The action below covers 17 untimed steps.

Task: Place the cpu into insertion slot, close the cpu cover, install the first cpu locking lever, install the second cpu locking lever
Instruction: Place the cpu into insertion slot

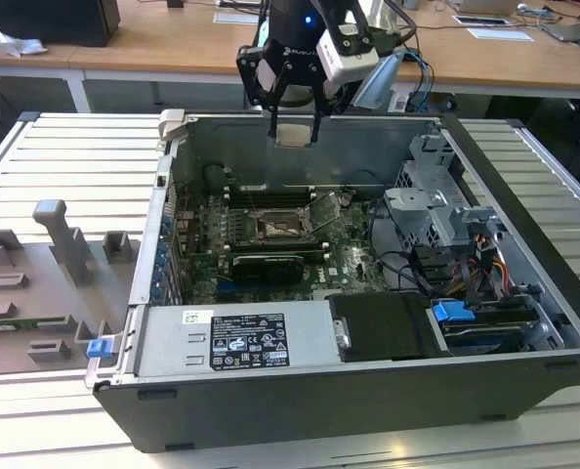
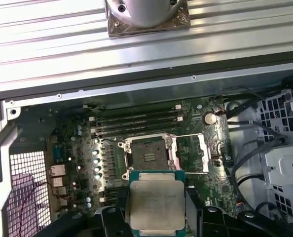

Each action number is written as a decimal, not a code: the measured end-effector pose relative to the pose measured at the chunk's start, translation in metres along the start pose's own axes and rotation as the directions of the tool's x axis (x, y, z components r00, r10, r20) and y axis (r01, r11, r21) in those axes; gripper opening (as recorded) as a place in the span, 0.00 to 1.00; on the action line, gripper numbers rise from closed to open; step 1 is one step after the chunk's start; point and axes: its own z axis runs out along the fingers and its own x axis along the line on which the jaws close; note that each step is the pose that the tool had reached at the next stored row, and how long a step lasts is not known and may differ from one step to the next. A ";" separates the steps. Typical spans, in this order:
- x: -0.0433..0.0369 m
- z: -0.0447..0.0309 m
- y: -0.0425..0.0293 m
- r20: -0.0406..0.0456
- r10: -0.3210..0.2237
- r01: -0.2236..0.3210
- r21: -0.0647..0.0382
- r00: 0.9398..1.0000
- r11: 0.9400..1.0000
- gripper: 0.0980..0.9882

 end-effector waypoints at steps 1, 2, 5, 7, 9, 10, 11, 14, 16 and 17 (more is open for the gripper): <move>0.0000 0.0000 0.0000 0.001 0.011 -0.011 0.000 1.000 1.000 0.49; 0.0000 0.0001 0.0000 0.002 0.028 -0.028 0.000 1.000 1.000 0.49; 0.0000 0.0005 0.0000 0.006 0.065 -0.065 -0.001 0.998 0.998 0.49; 0.0000 0.0007 -0.0001 0.008 0.089 -0.089 -0.002 0.996 0.996 0.49; 0.0000 0.0009 -0.0001 0.011 0.123 -0.123 -0.003 0.992 0.992 0.49; 0.0000 0.0010 -0.0001 0.012 0.135 -0.135 -0.003 0.991 0.991 0.49; 0.0000 0.0010 -0.0001 0.013 0.145 -0.145 -0.003 0.989 0.989 0.49; 0.0000 0.0011 -0.0001 0.015 0.167 -0.167 -0.004 0.986 0.986 0.49; 0.0000 0.0011 -0.0001 0.016 0.186 -0.186 -0.005 0.982 0.983 0.49; 0.0000 0.0012 -0.0001 0.017 0.192 -0.192 -0.005 0.981 0.981 0.49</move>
